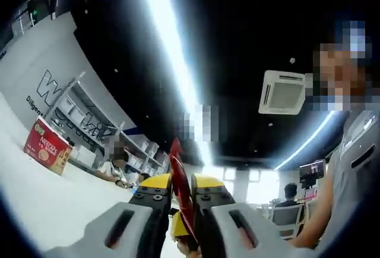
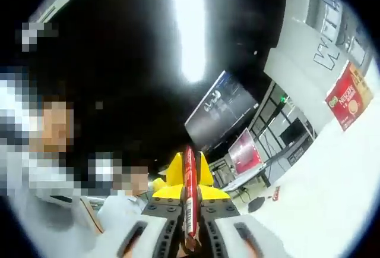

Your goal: Tear open the coffee pouch, take out the coffee, and pour the coffee from the pouch into the cup

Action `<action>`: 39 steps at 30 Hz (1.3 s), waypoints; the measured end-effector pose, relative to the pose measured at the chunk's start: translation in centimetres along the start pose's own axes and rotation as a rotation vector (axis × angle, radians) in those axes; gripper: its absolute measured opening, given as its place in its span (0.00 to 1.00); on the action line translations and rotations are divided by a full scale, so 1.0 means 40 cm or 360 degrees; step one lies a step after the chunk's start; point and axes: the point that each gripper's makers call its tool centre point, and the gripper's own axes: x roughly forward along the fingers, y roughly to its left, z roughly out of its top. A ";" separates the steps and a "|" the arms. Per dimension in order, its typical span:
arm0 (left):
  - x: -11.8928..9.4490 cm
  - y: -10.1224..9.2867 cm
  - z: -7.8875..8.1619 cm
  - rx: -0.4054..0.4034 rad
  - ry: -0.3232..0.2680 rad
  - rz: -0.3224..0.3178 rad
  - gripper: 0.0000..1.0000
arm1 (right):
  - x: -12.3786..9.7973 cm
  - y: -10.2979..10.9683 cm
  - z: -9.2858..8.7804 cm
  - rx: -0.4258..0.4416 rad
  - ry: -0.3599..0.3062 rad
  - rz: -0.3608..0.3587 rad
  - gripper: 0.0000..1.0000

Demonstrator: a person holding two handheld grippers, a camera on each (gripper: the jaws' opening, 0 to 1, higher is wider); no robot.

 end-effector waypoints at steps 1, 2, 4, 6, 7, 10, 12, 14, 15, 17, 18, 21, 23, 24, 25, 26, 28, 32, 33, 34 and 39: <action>-0.001 0.000 -0.004 0.0003 0.0011 0.0001 0.16 | 0.002 -0.003 -0.001 0.0006 -0.0003 0.0000 0.09; -0.001 0.000 -0.005 0.0003 0.0012 0.0000 0.15 | 0.002 -0.003 -0.002 0.0009 -0.0002 0.0000 0.09; -0.006 -0.005 -0.016 -0.0061 0.0101 -0.0018 0.13 | -0.004 -0.002 -0.006 -0.0020 0.0022 0.0004 0.09; -0.007 -0.003 -0.026 -0.0073 0.0190 -0.0021 0.12 | -0.012 -0.011 -0.015 -0.0122 0.0096 -0.0024 0.10; -0.007 -0.001 -0.030 -0.0071 0.0223 -0.0022 0.12 | -0.015 -0.013 -0.016 -0.0155 0.0119 -0.0033 0.11; -0.006 0.013 -0.022 0.0013 0.0314 -0.0001 0.11 | -0.029 -0.020 -0.025 -0.0270 0.0251 -0.0074 0.24; -0.007 0.023 -0.015 0.0050 0.0372 0.0007 0.11 | -0.037 -0.020 -0.015 -0.0302 0.0284 -0.0098 0.26; -0.012 0.038 -0.012 0.0105 0.0465 0.0021 0.11 | -0.043 -0.017 0.001 -0.0333 0.0307 -0.0118 0.26; -0.016 0.040 -0.014 0.0089 0.0503 0.0023 0.11 | -0.047 -0.018 0.018 -0.0350 0.0304 -0.0123 0.26; -0.019 0.052 -0.006 0.0029 0.0536 0.0038 0.11 | -0.049 -0.020 0.057 -0.0405 0.0316 -0.0141 0.26; -0.023 0.057 -0.007 -0.0001 0.0568 0.0041 0.11 | -0.047 -0.021 0.071 -0.0428 0.0324 -0.0146 0.26; -0.032 0.056 -0.025 -0.0091 0.0686 -0.0001 0.11 | -0.035 -0.020 0.099 -0.0454 0.0336 -0.0152 0.26; -0.043 0.034 -0.062 -0.0184 0.0849 -0.0098 0.11 | -0.011 -0.012 0.116 -0.0456 0.0364 -0.0139 0.26; -0.047 0.037 -0.074 -0.0201 0.0899 -0.0104 0.11 | -0.002 -0.010 0.118 -0.0450 0.0386 -0.0129 0.26; -0.050 0.038 -0.084 -0.0197 0.0936 -0.0104 0.11 | 0.011 0.000 0.110 -0.0446 0.0411 -0.0122 0.26; -0.054 0.030 -0.095 -0.0230 0.0974 -0.0122 0.11 | 0.020 0.002 0.104 -0.0429 0.0447 -0.0114 0.25; -0.053 0.028 -0.107 -0.0242 0.1007 -0.0120 0.11 | 0.028 -0.014 0.081 -0.0367 0.0560 -0.0145 0.24; -0.055 0.021 -0.123 -0.0233 0.1042 -0.0119 0.11 | 0.050 -0.032 0.053 -0.0365 0.0712 -0.0141 0.22; -0.054 0.014 -0.126 -0.0228 0.1052 -0.0136 0.11 | 0.054 -0.037 0.052 -0.0366 0.0733 -0.0140 0.22; -0.056 0.006 -0.131 -0.0215 0.1072 -0.0157 0.11 | 0.056 -0.042 0.051 -0.0371 0.0756 -0.0147 0.22; -0.067 -0.017 -0.149 -0.0106 0.1133 -0.0204 0.11 | 0.060 -0.036 0.036 -0.0365 0.0829 -0.0123 0.18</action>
